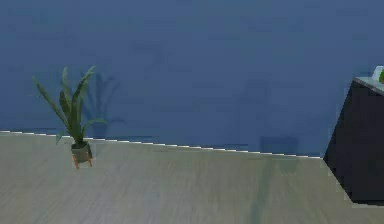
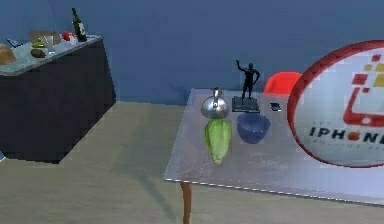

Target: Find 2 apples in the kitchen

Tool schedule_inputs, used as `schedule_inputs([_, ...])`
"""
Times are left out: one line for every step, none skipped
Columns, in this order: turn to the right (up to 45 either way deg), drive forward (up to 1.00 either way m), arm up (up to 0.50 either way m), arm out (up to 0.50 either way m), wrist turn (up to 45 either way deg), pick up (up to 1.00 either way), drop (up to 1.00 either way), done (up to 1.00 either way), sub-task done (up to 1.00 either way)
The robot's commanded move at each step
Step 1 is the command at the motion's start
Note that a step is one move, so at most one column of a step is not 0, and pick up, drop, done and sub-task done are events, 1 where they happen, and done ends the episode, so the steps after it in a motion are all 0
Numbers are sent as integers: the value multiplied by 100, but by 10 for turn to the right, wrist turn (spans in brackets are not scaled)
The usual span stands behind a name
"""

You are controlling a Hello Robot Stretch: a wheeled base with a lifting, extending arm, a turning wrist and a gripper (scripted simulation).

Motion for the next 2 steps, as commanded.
schedule_inputs([60, 0, 0, 0, 0, 0, 0, 0, 0])
schedule_inputs([0, 30, 0, 0, 0, 0, 0, 0, 0])
